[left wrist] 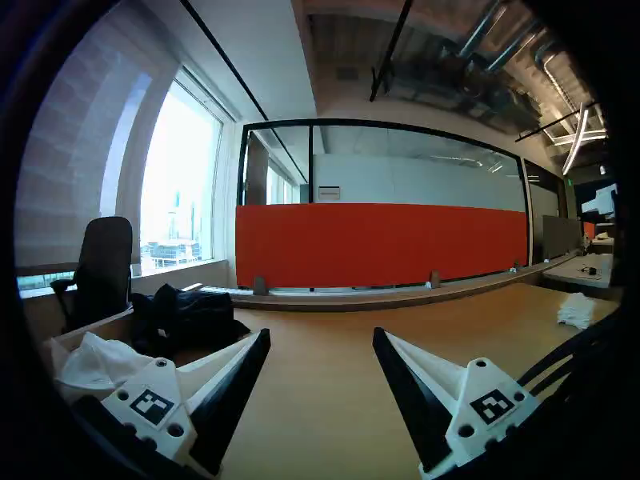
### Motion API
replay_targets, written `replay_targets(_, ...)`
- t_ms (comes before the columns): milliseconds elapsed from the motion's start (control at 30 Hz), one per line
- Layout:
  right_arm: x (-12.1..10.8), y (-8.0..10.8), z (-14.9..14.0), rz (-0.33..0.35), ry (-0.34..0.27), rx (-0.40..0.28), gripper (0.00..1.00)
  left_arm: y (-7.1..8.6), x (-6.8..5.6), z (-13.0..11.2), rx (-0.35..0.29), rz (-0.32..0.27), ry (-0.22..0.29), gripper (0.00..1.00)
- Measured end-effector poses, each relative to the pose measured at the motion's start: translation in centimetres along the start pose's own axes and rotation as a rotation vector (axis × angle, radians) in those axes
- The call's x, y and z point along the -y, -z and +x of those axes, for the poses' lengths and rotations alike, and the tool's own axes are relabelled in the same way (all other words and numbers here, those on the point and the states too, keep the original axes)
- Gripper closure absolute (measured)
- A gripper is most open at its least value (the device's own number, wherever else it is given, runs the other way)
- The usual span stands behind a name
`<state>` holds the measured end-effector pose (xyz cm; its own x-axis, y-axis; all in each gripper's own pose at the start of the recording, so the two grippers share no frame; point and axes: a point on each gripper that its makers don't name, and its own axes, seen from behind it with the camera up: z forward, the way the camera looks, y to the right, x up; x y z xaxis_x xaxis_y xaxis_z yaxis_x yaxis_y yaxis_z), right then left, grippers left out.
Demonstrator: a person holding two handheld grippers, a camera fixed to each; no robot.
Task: Fold towel
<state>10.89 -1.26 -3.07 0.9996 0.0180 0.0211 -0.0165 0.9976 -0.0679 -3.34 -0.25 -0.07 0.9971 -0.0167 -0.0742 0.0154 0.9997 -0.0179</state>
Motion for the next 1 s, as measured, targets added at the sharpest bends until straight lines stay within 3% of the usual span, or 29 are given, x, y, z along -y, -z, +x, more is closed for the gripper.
replay_targets(400,0.1,-0.1,-0.8,0.011,-0.005,-0.025,0.00,0.3,-0.4,-2.0,-0.022,0.004,0.000,0.05)
replay_targets(1000,0.0,0.2,-1.4,0.013,-0.004,-0.025,0.00,0.5,-1.0,-3.0,-0.032,0.004,0.003,0.05)
